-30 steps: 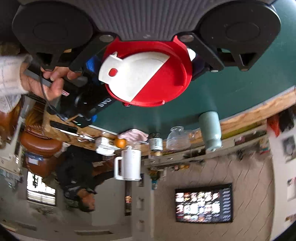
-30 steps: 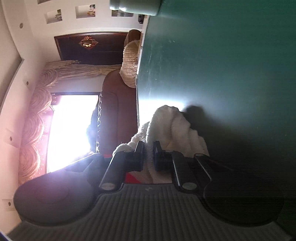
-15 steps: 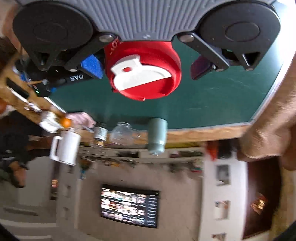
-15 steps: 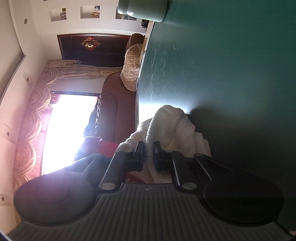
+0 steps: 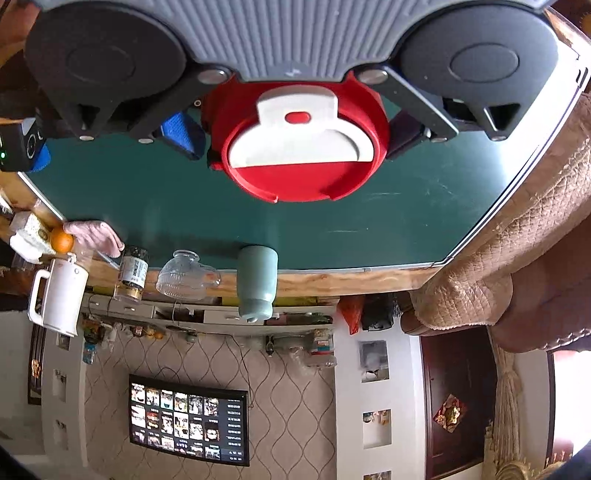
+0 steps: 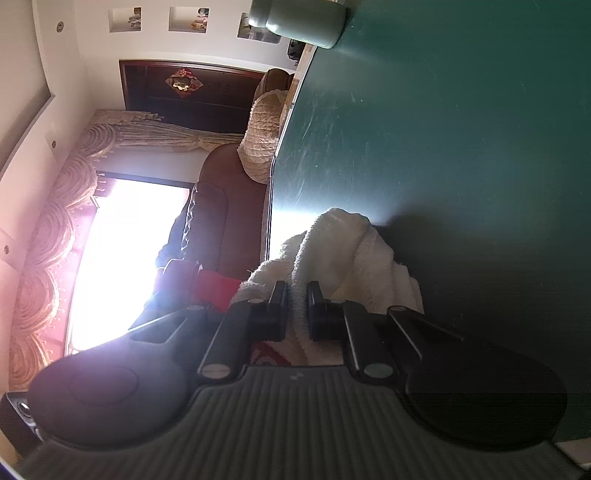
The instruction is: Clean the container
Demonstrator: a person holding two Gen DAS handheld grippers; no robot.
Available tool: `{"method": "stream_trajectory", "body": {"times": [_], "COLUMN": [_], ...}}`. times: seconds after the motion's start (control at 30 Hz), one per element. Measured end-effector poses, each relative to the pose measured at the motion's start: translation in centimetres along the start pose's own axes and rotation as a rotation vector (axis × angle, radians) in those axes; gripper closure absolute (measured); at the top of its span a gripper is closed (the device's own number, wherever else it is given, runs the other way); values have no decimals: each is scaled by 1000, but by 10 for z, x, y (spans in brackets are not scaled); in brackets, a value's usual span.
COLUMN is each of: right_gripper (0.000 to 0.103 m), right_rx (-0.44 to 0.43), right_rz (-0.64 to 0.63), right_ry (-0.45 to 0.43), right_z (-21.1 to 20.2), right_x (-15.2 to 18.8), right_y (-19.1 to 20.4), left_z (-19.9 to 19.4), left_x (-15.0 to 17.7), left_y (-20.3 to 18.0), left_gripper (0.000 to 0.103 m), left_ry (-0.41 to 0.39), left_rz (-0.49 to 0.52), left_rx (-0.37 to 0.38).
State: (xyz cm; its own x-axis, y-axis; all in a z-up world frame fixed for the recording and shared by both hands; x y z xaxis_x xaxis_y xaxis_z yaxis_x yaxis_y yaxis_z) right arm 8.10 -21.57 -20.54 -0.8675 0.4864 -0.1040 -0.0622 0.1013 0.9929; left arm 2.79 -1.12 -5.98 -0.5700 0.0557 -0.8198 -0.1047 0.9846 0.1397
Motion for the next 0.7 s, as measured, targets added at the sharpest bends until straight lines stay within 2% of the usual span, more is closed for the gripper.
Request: {"method": "stream_trajectory", "body": {"times": [0.1,0.23,0.47,0.6,0.7], "right_gripper": [90,90,90,91,90], "right_rx": [4,-1,-162,-51,-35], "right_rz": [-9,-17,44,41,30], "right_ry": [-1,7,15,36,45], "right_z": [-1,-2,5,15,18], "right_x": [0,0,2,3,2], "right_y": [1,4,15,-5,0], "left_z": [-1,-4,-9,-3,-3], "left_x": [4,13,33,42,43], "left_y": [3,24,64,82,82], "left_gripper": [2,4,5,5,5], "left_ry": [-21,-52,-124,-147,-158], "left_rz": [1,-20,-7,-4,29], "left_rx": [21,122,290,338,362]}}
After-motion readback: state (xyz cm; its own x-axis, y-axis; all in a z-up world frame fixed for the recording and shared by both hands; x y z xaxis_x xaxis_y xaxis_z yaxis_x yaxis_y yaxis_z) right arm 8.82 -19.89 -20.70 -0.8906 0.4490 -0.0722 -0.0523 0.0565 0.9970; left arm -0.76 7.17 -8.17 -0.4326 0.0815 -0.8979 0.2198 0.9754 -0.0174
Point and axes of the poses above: each gripper's, at about its wrist camera, not at the fingertips, and z roughly the way its jaws point, y to its left, x to its underside, the point moved 2 cm from there along z, roughly the way its jaws point, and after that the axes turned 12 degrees about -x, right-handed, at the moved point
